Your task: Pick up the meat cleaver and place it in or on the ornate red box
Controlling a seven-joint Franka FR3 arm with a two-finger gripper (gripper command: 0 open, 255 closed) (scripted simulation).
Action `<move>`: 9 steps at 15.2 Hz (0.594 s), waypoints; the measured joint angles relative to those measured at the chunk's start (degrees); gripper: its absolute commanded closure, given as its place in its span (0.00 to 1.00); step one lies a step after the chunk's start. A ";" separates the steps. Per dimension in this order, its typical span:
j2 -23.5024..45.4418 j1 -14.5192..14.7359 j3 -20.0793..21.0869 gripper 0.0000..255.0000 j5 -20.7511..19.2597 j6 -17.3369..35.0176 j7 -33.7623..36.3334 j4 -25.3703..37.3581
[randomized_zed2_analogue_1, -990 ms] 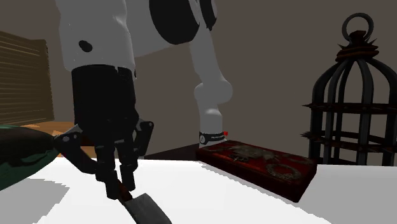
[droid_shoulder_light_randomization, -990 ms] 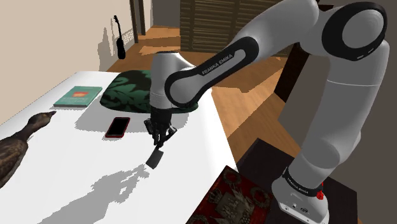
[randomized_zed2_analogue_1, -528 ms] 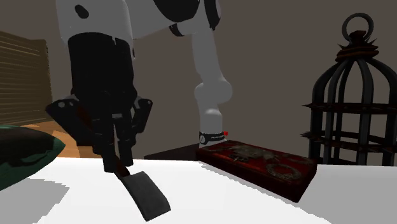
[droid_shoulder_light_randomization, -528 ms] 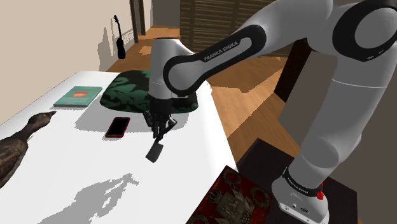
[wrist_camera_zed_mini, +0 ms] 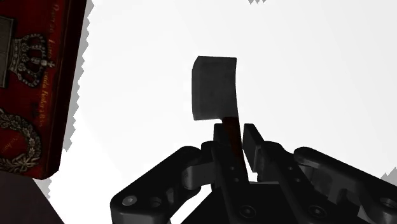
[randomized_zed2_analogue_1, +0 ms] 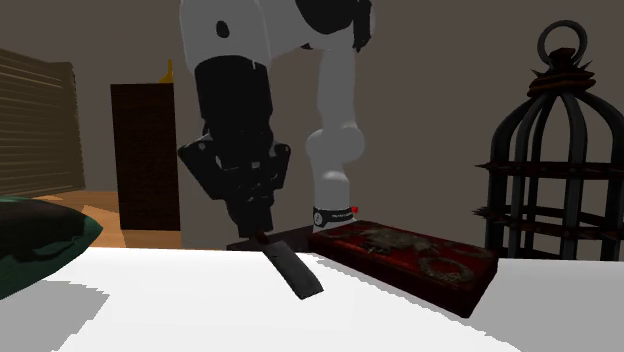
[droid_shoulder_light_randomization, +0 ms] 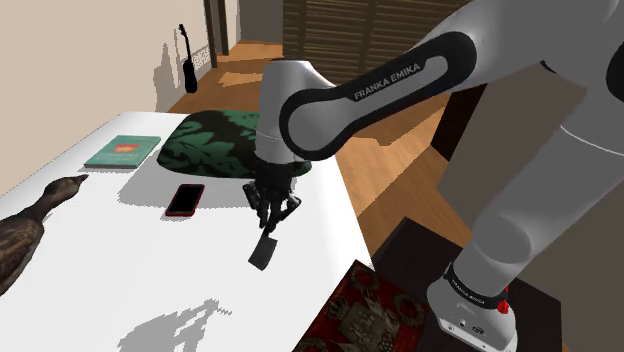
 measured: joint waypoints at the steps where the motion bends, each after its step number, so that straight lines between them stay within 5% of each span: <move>1: -2.30 0.43 -0.10 1.00 2.17 -0.19 -1.01 -1.63; 9: -23.23 10.33 -3.99 1.00 18.23 -4.50 -6.13 -16.22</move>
